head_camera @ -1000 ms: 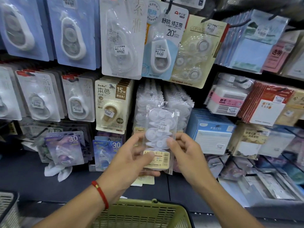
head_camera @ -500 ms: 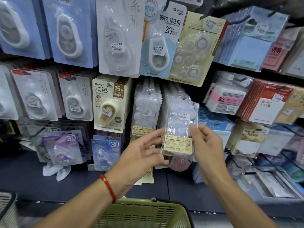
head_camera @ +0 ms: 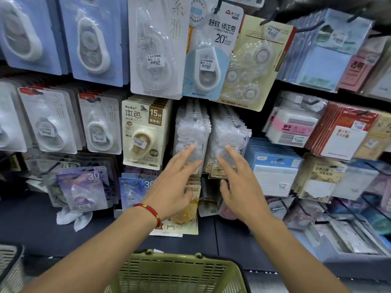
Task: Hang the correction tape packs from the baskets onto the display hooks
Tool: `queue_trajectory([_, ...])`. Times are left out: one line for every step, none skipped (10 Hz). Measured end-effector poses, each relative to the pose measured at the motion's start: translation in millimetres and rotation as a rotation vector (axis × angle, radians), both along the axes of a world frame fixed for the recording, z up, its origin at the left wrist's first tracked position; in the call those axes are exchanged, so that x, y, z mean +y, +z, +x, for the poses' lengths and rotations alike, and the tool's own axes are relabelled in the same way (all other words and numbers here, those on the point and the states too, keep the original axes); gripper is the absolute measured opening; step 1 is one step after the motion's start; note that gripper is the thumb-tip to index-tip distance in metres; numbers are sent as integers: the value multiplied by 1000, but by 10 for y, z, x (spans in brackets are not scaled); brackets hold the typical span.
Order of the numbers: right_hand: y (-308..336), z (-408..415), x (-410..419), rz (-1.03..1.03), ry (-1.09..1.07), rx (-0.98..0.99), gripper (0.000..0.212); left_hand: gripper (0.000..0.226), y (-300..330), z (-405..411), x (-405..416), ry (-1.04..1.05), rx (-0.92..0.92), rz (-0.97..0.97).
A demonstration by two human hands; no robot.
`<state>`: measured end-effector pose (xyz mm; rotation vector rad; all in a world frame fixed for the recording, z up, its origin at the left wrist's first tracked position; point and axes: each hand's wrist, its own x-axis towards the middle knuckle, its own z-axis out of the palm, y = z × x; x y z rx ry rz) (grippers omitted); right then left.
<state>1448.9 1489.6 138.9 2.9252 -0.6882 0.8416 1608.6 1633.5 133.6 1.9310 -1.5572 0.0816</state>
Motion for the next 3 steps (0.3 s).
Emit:
queue_trajectory([7, -48, 5, 82, 20, -36, 62, 75, -15, 0, 39, -11, 18, 0])
queue_trajectory([82, -151, 133, 170, 42, -111, 52, 67, 96, -80, 194, -12, 98, -44])
queue_trajectory([298, -384, 304, 310, 34, -372, 42, 55, 251, -164, 538, 34, 181, -218])
